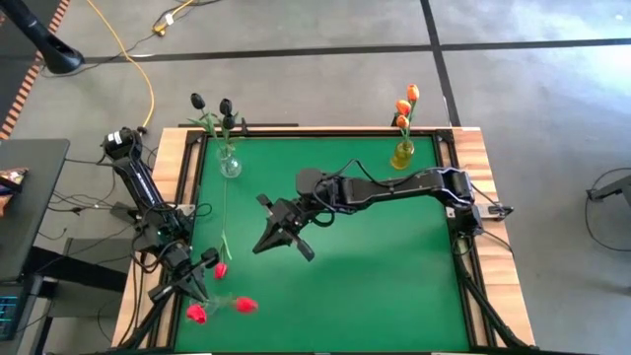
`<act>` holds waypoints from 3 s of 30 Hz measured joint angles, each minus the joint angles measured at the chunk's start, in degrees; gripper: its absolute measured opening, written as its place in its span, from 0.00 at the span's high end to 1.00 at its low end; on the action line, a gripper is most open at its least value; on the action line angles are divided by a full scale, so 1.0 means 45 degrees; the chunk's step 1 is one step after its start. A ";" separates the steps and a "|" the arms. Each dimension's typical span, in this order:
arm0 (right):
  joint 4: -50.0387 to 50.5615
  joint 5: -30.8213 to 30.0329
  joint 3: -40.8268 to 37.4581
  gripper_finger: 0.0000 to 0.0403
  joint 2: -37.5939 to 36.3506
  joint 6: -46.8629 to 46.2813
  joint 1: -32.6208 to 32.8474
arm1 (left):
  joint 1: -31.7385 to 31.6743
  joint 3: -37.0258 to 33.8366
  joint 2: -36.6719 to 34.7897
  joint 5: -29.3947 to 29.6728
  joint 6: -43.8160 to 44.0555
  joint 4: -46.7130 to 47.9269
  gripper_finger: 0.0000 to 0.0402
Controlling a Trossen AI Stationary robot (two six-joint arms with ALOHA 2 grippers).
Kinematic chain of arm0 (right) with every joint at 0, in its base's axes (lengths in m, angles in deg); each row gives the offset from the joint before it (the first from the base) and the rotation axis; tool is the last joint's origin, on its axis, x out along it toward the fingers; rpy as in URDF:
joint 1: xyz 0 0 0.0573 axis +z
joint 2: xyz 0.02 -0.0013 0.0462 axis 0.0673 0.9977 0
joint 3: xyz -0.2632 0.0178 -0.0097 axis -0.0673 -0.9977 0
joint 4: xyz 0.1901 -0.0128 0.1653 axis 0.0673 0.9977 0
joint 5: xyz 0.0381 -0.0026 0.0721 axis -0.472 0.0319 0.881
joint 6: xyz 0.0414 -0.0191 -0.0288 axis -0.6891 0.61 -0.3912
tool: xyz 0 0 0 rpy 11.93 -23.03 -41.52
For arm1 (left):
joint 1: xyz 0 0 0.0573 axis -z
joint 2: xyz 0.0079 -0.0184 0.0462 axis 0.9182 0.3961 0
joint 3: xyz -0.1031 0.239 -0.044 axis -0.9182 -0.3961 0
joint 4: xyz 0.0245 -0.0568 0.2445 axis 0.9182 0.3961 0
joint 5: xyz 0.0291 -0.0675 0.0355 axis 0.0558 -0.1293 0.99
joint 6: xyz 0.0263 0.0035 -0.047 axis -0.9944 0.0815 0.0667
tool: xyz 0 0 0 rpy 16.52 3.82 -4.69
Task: Sort flowers into vase by color
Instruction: Put the top red flower into the bottom left transparent vase, then put the left red flower into the bottom transparent vase
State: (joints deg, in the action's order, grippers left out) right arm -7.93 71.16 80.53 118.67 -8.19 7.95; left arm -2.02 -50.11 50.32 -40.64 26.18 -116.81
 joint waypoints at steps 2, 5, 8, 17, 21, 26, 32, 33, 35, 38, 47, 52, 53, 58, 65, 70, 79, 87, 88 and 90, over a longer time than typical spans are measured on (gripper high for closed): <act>0.0000 0.0002 0.0000 0.95 0.0000 -0.0338 -0.0004 | 0.0000 0.0000 0.0000 -0.0052 -0.0001 0.0009 0.88; 0.0000 0.0005 0.0000 0.95 0.0000 -0.0697 -0.0004 | 0.0000 0.0000 0.0000 -0.0588 -0.0225 0.0026 0.85; 0.0000 0.0005 0.0000 0.95 0.0000 -0.0604 -0.0001 | 0.0005 0.0000 0.0000 -0.0870 -0.0337 0.0064 0.84; 0.0000 -0.0146 0.0000 0.95 0.0000 -0.0529 0.0000 | 0.0005 0.0000 -0.0005 -0.0570 -0.0245 0.0119 0.84; -0.0005 -0.0166 0.0000 0.95 0.0000 -0.0503 -0.0004 | 0.0005 0.0000 -0.0199 -0.0505 -0.0228 0.0155 0.84; -0.0005 -0.0189 0.0000 0.95 -0.0005 -0.0486 -0.0012 | 0.0005 0.0000 -0.1104 -0.0251 -0.0337 0.0387 0.84; -0.0019 -0.0238 0.0000 0.95 -0.0058 -0.0459 -0.0110 | 0.0005 0.0000 -0.3131 0.1005 -0.0904 0.2321 0.84; -0.0019 -0.0252 0.0000 0.95 -0.0058 -0.0464 -0.0124 | 0.0000 0.0000 -0.3502 0.1263 -0.0913 0.2668 0.84; 0.0005 -0.0386 0.0000 0.95 -0.0107 -0.0503 -0.0170 | 0.0000 0.0000 -0.4312 0.1794 -0.0918 0.3335 0.84; -0.0023 -0.0830 0.0000 0.95 -0.0174 -0.0513 -0.0183 | 0.0000 0.0033 -0.5456 0.2553 -0.0918 0.4259 0.84; 0.3001 -0.2008 0.0000 0.95 -0.1060 0.0004 -0.0578 | -0.0400 0.4333 -0.6890 0.5042 0.1354 1.4237 0.84; 0.6585 -0.3673 -0.0005 0.95 -0.1976 0.2183 -0.0783 | -0.1348 0.6468 -0.6194 0.5085 0.2980 1.8290 0.84; 0.7007 -0.3845 -0.0005 0.95 -0.2112 0.2452 -0.0839 | -0.1586 0.6784 -0.6000 0.5065 0.3277 1.8914 0.84; 0.9623 -0.3921 0.0000 0.95 -0.2750 0.2862 -0.1255 | -0.2990 0.7813 -0.4978 0.3981 0.4505 2.1080 0.84; 1.1503 -0.3867 0.0000 0.95 -0.3113 0.4557 -0.1925 | -0.5529 0.7980 -0.3307 0.1263 0.4678 2.1365 0.84; 1.1731 -0.2834 0.0000 0.95 -0.3128 0.5197 -0.2674 | -0.7745 0.7980 -0.2141 -0.0546 0.4179 2.1314 0.84; 1.3728 -0.2524 0.0000 0.95 -0.3133 0.6030 -0.3959 | -1.2031 0.8600 -0.0856 -0.2453 0.5212 2.1341 0.84; 1.4702 -0.2510 0.0000 0.95 -0.3133 0.7530 -0.4861 | -1.4863 0.8718 0.0472 -0.4234 0.8378 2.3223 0.84; 1.4735 -0.2497 0.0000 0.95 -0.3133 0.7616 -0.4966 | -1.5046 0.8718 0.0705 -0.4410 0.8795 2.3576 0.84; 1.4896 -0.2396 0.0000 0.95 -0.3133 0.7865 -0.5151 | -1.5272 0.8718 0.1171 -0.4614 0.9471 2.4159 0.84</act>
State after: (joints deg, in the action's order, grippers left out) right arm 59.10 60.38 80.53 104.57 27.20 -15.23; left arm -70.74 -10.88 55.58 -61.40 68.80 -8.09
